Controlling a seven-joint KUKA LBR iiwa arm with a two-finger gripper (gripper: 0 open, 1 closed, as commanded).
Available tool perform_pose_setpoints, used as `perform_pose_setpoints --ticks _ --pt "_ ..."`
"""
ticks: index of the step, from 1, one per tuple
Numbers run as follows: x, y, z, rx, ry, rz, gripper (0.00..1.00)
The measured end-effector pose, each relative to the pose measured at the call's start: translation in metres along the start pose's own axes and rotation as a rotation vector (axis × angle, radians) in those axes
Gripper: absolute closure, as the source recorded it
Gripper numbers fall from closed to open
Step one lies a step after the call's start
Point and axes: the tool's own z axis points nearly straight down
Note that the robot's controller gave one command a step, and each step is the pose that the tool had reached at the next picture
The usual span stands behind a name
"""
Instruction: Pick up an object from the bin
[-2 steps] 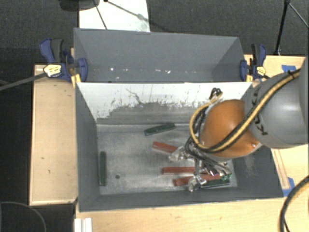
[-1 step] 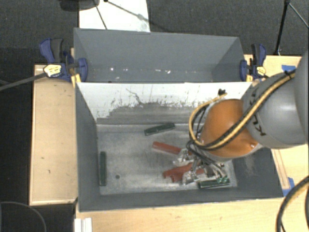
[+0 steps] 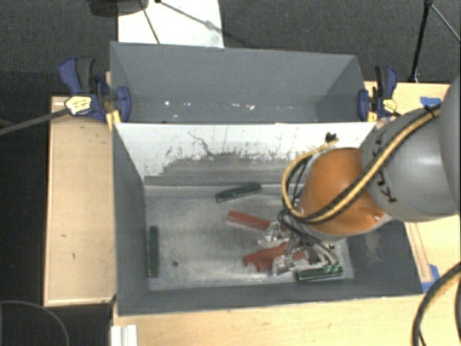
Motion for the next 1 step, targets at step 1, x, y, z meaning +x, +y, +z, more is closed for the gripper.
perform_pose_setpoints --ticks 1 --pt "0.0007 0.0002 -0.0027 0.000 0.003 0.000 1.00"
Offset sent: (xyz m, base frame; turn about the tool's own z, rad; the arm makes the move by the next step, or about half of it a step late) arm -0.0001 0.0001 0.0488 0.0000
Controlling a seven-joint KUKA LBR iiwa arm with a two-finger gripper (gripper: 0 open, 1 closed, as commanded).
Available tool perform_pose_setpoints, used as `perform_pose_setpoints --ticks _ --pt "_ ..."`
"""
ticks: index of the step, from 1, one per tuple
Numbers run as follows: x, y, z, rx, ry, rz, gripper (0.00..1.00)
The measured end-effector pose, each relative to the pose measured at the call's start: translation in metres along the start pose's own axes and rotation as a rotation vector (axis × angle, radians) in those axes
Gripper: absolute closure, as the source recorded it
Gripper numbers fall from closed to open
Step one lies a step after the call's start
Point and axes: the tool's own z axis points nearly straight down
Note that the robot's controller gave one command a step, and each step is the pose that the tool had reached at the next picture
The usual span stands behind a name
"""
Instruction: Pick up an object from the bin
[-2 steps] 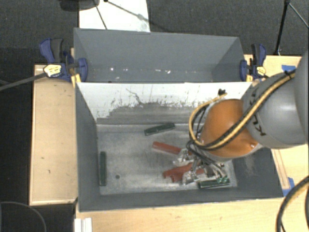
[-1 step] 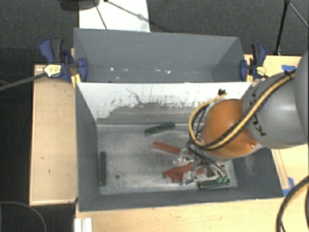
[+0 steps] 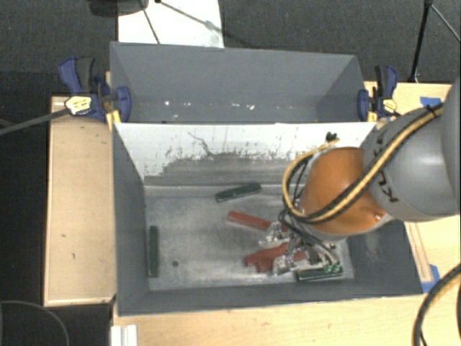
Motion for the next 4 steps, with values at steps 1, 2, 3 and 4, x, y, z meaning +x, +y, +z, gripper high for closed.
perform_pose_setpoints --ticks 1,2,3,4 --pt "0.002 0.000 -0.012 -0.001 0.010 0.000 1.00" --pt "0.003 0.000 -0.030 -0.001 0.017 0.000 1.00" --pt "0.002 0.000 -0.052 -0.001 0.014 0.002 1.00" --pt "0.000 0.000 -0.066 0.001 0.005 0.002 1.00"
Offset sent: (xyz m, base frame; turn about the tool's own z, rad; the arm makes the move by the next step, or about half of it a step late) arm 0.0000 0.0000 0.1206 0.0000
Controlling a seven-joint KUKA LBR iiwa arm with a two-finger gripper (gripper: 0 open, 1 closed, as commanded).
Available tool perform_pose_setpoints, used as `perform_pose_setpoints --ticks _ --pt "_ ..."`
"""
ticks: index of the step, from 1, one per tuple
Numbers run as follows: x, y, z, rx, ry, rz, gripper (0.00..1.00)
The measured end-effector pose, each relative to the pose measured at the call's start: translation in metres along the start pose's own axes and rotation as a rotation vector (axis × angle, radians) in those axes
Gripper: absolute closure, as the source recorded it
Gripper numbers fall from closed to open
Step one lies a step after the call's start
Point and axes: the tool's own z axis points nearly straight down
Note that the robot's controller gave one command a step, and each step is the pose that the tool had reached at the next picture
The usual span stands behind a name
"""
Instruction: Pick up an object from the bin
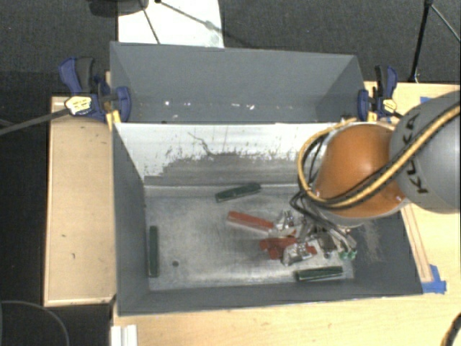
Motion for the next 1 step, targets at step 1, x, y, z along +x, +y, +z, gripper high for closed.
perform_pose_setpoints --ticks 1 --pt "0.0010 0.0002 -0.0095 -0.001 0.005 0.001 1.00"
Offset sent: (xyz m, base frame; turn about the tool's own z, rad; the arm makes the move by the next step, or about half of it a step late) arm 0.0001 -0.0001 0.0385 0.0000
